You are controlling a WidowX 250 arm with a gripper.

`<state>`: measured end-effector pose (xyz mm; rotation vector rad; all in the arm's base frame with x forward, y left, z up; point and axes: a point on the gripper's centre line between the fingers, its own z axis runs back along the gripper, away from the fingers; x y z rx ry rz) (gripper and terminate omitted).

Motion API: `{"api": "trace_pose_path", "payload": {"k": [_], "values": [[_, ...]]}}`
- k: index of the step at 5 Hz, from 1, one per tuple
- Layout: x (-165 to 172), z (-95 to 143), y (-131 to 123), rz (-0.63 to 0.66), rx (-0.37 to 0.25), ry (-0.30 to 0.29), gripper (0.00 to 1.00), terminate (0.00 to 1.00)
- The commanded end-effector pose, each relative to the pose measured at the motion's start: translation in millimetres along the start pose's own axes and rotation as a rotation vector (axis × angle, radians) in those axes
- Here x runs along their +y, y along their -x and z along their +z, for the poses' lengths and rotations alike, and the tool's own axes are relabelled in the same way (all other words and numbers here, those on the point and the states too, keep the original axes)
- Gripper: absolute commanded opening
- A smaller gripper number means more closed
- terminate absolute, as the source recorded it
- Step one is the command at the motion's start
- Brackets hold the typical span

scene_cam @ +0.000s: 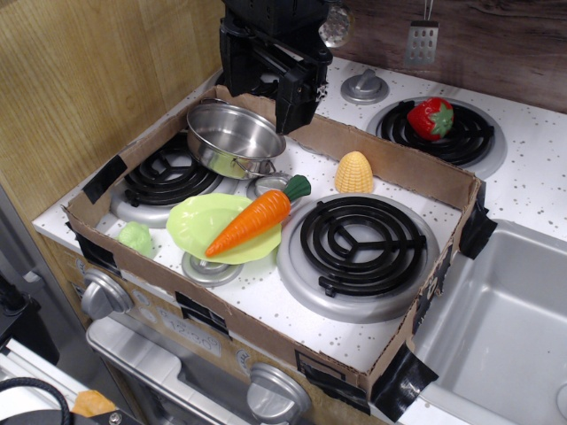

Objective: Put carrot on plate

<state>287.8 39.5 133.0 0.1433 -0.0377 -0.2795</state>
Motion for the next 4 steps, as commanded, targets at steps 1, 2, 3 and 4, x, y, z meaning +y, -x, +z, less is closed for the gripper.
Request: {"api": "trace_pose_path", "payload": {"k": [1, 2, 3, 4], "values": [[0.3, 23.7, -8.8, 0.012, -0.055, -0.022, 1.0, 0.0], [0.3, 23.7, -8.8, 0.012, -0.055, -0.022, 1.0, 0.0], [0.3, 23.7, -8.8, 0.012, -0.055, -0.022, 1.0, 0.0], [0.3, 23.7, -8.8, 0.012, -0.055, -0.022, 1.0, 1.0]]}}
